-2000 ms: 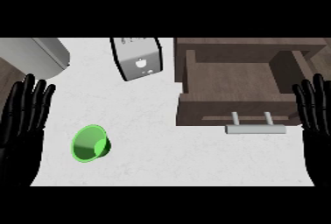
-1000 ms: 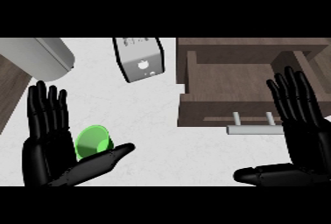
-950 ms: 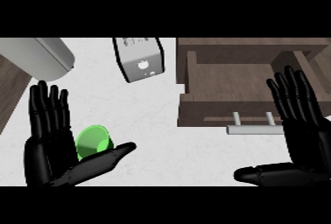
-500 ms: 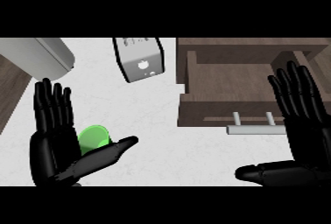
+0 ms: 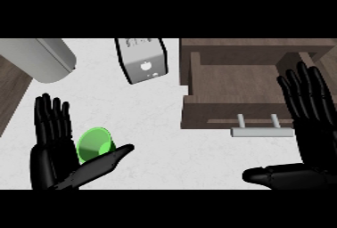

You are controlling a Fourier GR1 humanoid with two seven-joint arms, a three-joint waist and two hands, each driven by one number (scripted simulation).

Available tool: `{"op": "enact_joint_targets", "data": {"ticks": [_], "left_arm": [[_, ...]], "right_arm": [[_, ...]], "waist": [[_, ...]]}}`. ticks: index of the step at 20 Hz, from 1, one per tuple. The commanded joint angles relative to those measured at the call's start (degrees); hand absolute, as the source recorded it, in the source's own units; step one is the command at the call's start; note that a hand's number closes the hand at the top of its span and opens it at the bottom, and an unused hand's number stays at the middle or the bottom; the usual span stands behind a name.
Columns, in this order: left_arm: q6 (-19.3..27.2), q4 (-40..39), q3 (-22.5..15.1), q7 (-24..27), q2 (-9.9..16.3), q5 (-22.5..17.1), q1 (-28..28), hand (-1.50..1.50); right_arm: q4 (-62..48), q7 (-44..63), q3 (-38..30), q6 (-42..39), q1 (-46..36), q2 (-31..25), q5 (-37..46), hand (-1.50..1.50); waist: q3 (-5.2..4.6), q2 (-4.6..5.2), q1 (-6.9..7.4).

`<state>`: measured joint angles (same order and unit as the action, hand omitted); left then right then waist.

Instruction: Pick up the cup, place it into the drawer and close the drawer

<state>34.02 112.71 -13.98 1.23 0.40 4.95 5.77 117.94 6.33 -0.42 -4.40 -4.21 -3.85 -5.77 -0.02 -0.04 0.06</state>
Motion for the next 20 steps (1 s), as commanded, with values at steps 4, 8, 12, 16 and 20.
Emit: {"op": "enact_joint_targets", "data": {"ticks": [4, 8, 12, 16, 20], "left_arm": [[-0.2, -4.6, 1.5, 6.9, -0.4, -4.0, 5.3, -1.50], [-1.0, -12.2, 3.9, 14.6, -0.4, -7.7, 6.0, -1.50], [-3.0, -14.0, 7.1, 16.0, -0.4, -10.0, 6.6, -1.50], [-4.8, -20.1, 7.2, 23.1, -0.4, -12.8, 8.4, -1.50], [-5.7, -23.1, 7.1, 25.5, -0.4, -15.7, 9.4, -1.50]], "right_arm": [[0.4, -0.4, -2.9, -2.2, 0.5, -1.6, -2.7, -1.50], [-2.6, -1.6, -2.2, -1.3, -1.8, -0.8, -0.9, -1.50], [0.5, 4.3, -1.6, 0.1, -4.1, -1.3, -0.9, -1.50], [-0.7, 3.0, -0.8, 0.5, -4.5, 0.1, -0.8, -1.50], [3.1, 0.9, -1.7, -2.7, 3.1, -0.9, -2.9, -1.50]], "waist": [[0.01, 0.01, -0.01], [-0.01, 0.05, 0.05], [-0.01, 0.01, 0.04], [-0.02, 0.03, 0.10], [0.00, -0.01, -0.11]]}}
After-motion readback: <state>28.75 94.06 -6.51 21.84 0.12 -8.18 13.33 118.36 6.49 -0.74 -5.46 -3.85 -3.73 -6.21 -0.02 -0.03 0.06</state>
